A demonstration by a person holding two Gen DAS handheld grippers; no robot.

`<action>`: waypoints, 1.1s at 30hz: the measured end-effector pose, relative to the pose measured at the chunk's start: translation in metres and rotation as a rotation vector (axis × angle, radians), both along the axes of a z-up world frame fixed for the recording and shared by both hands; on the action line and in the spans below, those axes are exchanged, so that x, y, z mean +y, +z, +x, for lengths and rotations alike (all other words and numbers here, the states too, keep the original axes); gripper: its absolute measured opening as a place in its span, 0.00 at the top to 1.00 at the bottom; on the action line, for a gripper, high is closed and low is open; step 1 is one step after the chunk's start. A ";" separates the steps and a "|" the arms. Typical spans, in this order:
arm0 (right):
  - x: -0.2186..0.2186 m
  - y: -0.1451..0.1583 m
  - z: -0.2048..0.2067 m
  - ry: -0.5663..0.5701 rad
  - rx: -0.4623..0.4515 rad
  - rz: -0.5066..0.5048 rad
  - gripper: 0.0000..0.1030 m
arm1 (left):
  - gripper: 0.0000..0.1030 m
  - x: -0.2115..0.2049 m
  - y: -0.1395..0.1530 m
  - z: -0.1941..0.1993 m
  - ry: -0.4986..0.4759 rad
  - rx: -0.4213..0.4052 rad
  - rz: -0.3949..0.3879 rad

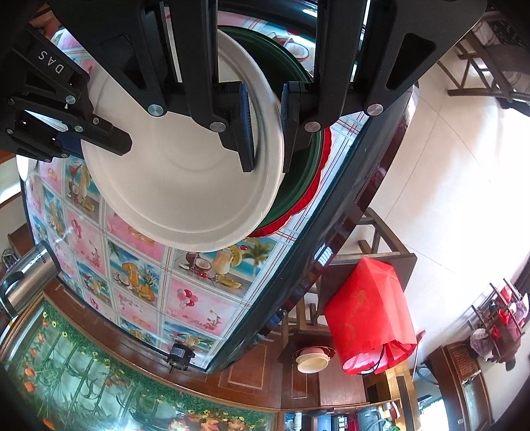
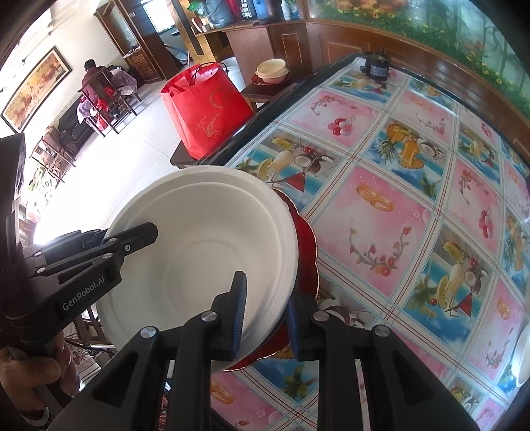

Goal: Organize plates and bowls
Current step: 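Lower the white plate with both grippers into the cream bowl, then open both grippers and withdraw them from the stack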

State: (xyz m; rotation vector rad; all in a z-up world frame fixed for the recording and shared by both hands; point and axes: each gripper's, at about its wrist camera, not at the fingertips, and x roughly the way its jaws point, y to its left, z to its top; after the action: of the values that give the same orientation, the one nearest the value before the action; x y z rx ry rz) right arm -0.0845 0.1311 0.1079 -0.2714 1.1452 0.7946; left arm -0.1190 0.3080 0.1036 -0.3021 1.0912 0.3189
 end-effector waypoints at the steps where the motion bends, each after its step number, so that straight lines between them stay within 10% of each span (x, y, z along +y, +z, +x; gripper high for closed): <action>1: 0.001 -0.001 -0.001 0.001 0.001 -0.003 0.78 | 0.87 0.001 -0.001 0.000 -0.001 0.002 0.000; 22: -0.012 0.005 0.001 -0.026 0.007 0.002 0.63 | 0.85 0.010 -0.013 -0.005 -0.002 0.016 0.003; 29: -0.022 0.007 0.004 -0.047 0.025 0.026 0.54 | 0.50 0.007 0.011 -0.008 -0.003 -0.038 0.058; 33: -0.030 0.011 0.005 -0.066 0.032 0.046 0.50 | 0.47 0.003 0.023 -0.005 -0.005 -0.055 0.073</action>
State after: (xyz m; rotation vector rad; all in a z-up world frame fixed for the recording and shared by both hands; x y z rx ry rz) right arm -0.0796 0.1007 0.1187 -0.1826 1.1584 0.7685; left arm -0.1237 0.3113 0.1269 -0.2415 1.0234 0.3432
